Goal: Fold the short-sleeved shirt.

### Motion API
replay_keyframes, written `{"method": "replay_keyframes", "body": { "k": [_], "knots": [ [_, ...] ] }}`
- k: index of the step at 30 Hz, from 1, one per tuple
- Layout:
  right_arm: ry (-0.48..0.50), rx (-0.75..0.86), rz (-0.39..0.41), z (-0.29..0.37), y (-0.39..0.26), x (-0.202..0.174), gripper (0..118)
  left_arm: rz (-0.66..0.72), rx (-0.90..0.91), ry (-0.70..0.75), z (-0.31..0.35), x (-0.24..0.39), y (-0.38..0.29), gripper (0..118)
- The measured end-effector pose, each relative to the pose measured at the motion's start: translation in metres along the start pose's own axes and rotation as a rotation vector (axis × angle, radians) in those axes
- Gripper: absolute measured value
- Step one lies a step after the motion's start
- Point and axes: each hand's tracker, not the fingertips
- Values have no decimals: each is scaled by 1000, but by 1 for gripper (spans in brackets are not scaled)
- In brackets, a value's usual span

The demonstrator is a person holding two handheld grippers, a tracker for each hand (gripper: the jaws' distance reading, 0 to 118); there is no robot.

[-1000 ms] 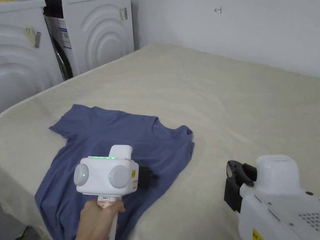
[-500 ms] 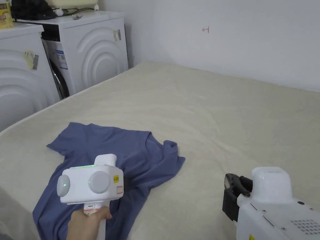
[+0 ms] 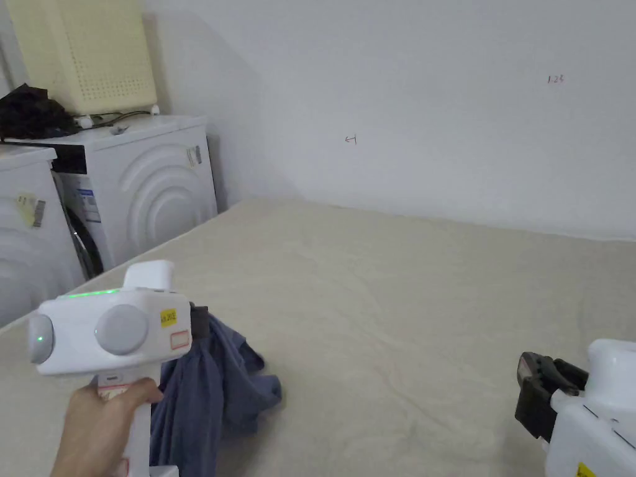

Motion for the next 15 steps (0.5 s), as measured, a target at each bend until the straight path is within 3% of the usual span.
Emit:
{"method": "replay_keyframes", "body": {
  "k": [10, 13, 15],
  "knots": [
    [-158, 118, -74, 62, 24, 63, 0, -182, 269, -365, 86, 155, 83, 7],
    [-216, 162, -86, 85, 29, 80, 0, -166, 233, -611, 89, 205, 86, 7],
    [-254, 181, -88, 100, 33, 90, 0, -207, 179, -676, 88, 244, 77, 7]
  ]
}}
